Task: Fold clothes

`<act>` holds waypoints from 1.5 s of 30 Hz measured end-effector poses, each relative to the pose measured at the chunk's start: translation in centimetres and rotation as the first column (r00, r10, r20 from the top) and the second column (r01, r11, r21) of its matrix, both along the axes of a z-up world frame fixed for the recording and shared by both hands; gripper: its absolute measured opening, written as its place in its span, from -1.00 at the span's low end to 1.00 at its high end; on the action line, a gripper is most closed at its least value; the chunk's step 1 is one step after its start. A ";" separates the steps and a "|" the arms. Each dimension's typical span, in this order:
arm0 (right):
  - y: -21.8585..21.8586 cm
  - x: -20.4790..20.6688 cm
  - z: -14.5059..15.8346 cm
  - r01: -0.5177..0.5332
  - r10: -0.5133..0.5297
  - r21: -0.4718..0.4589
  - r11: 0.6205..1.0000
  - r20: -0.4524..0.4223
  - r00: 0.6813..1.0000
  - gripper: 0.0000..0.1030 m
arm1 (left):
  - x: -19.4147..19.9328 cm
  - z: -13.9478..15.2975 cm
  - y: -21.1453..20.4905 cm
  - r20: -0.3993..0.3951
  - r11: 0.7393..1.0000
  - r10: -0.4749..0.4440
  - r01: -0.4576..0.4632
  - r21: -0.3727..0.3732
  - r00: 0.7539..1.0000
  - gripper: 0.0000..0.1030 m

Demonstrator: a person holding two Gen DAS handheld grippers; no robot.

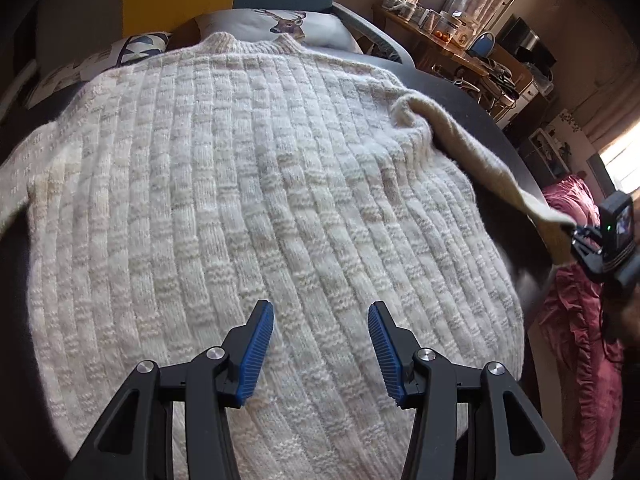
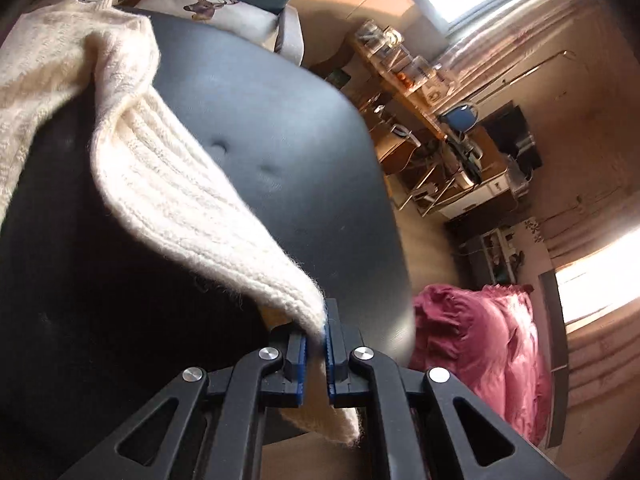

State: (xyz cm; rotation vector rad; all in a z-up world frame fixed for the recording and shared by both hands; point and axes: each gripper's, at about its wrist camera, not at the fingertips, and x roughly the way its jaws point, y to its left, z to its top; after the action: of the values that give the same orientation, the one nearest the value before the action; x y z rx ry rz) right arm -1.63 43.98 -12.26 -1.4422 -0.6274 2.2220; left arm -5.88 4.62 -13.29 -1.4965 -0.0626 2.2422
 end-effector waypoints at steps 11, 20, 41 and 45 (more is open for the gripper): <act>6.7 2.4 7.2 0.030 -0.142 -0.525 0.850 -0.173 0.975 -0.88 | -6.4 2.6 5.3 -0.095 0.994 -0.067 0.057 -0.097 0.993 0.01; 15.5 -0.7 2.9 0.246 -0.342 -0.721 0.648 0.013 0.940 -0.80 | -10.4 2.1 9.3 -0.117 0.991 -0.092 0.079 -0.106 0.989 0.01; 16.5 7.5 1.1 0.177 -0.451 -0.785 0.594 -0.143 0.881 -0.42 | -17.8 1.5 20.7 -0.160 0.971 -0.210 0.187 -0.151 0.964 0.01; 17.4 8.5 -1.4 0.181 -0.579 -0.861 0.476 -0.153 0.801 -0.42 | -17.4 0.2 20.2 -0.123 0.971 -0.200 0.180 -0.159 0.972 0.01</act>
State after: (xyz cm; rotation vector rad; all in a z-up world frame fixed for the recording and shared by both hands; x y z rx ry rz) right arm 6.91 61.42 -13.62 -1.1483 0.9731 2.3673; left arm -23.32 24.82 -13.06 -1.3516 0.2831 2.2258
